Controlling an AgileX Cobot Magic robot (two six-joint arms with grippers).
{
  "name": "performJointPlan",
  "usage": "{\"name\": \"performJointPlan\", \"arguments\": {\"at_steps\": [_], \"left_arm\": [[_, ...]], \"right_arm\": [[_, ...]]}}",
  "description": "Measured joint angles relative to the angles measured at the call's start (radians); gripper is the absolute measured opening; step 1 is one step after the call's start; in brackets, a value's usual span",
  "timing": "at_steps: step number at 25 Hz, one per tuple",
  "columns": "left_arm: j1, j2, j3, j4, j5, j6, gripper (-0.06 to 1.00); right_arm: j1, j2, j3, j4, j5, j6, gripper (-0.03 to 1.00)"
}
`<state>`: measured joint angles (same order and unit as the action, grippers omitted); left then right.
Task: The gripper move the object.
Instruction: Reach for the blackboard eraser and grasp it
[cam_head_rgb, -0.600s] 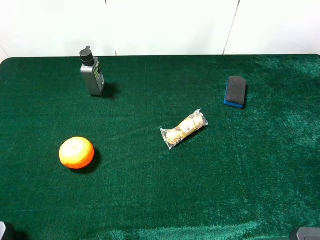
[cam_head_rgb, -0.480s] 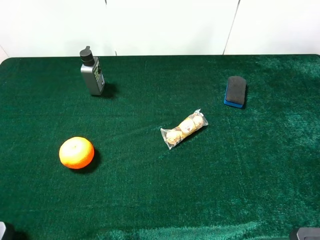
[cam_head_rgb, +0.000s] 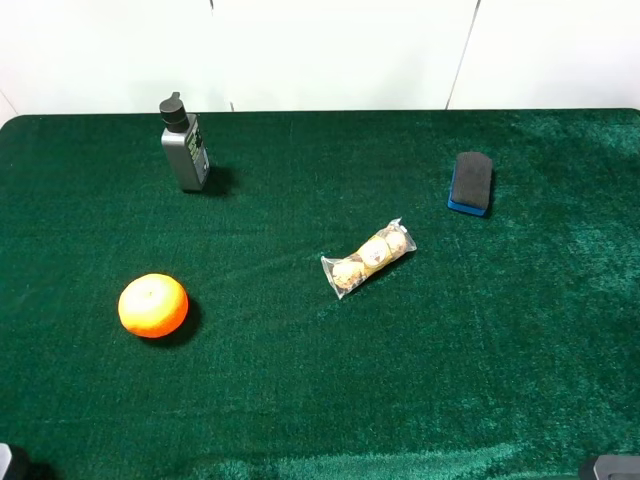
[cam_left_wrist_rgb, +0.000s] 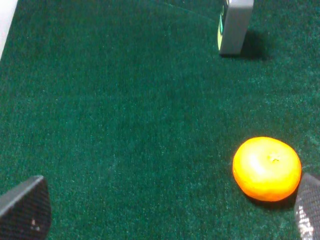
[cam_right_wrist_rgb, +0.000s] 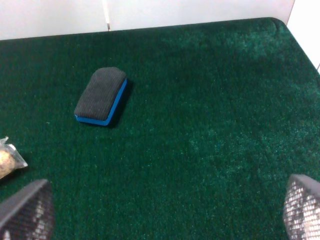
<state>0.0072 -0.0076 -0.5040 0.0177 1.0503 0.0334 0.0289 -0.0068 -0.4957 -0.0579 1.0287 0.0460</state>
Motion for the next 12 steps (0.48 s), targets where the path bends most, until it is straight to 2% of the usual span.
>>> {"name": "performJointPlan", "arguments": {"at_steps": [12], "left_arm": [[0.000,0.000,0.000,0.000,0.000,0.000,0.99]], "right_arm": [[0.000,0.000,0.000,0.000,-0.001,0.000,0.69]]}}
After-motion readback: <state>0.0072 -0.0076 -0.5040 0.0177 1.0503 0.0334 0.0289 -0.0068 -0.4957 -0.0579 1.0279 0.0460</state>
